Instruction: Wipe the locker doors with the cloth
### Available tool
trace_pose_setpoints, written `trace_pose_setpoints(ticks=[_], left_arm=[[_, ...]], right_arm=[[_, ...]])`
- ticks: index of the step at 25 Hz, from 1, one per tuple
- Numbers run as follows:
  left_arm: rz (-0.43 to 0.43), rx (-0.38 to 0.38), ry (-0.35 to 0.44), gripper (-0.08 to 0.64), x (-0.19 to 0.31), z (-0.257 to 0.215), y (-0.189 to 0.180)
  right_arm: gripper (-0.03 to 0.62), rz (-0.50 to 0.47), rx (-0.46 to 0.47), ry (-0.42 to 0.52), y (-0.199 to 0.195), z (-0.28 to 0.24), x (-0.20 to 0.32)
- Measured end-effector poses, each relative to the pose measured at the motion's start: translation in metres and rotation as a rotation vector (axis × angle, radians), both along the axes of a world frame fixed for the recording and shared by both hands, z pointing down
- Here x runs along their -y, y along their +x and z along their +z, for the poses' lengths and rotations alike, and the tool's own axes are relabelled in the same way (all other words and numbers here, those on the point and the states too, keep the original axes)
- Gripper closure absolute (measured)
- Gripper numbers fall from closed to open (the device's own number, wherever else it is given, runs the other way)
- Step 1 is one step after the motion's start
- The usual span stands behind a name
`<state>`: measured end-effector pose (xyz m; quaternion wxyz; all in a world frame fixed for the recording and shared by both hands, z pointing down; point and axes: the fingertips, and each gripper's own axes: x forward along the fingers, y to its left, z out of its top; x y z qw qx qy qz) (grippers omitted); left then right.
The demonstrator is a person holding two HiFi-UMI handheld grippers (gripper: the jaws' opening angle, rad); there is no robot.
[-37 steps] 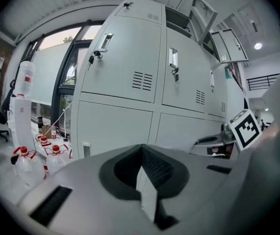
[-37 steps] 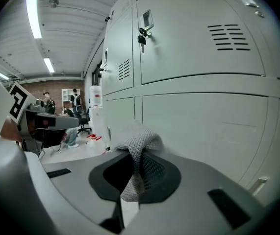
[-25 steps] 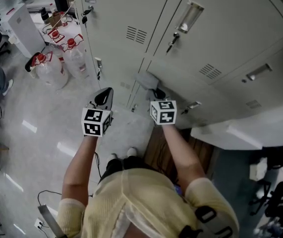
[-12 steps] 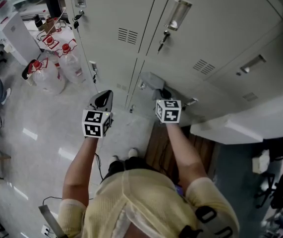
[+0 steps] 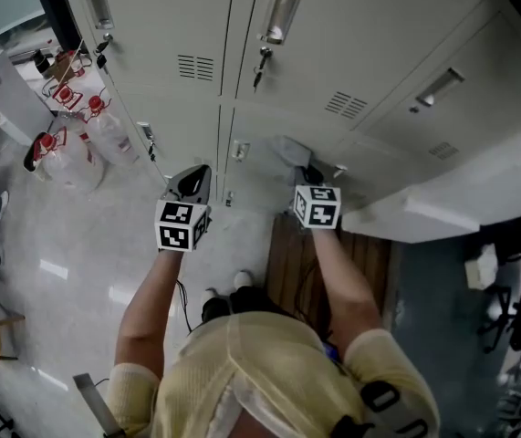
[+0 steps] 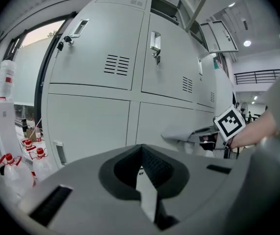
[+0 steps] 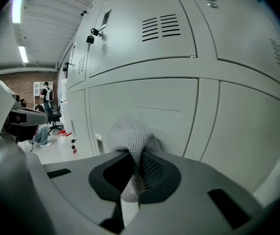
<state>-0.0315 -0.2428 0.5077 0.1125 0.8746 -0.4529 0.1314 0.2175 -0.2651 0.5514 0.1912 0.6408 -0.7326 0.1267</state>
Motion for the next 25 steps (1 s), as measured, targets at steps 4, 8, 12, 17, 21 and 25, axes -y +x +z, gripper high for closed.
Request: trace_pose_setpoints(ticks=[4,8,12,17,21,25], left_arm=[[0.036,0.006,0.006,0.558,0.001,0.001,0.017],[0.067,0.002,0.001,0.558,0.001,-0.001,0.033],[0.091,0.018,0.015,0.558,0.002,0.0,0.046],[0.115,0.016,0.007,0.558,0.0,-0.001,0.058],[0.12,0.008,0.02,0.558,-0.001,0.001,0.059],[0.101,-0.019,0.009,0.558,-0.004,0.006,0.05]], right_arm=[[0.578,0.053,-0.005,-0.003,0.025,0.0,-0.01],[0.578,0.089,-0.007,-0.005,0.044,0.0,-0.017],[0.578,0.115,-0.003,0.0,0.057,-0.001,-0.022],[0.578,0.132,0.005,0.008,0.066,-0.003,-0.029],[0.578,0.113,0.02,0.014,0.059,-0.006,-0.037],[0.578,0.043,0.042,0.029,0.033,-0.007,-0.046]])
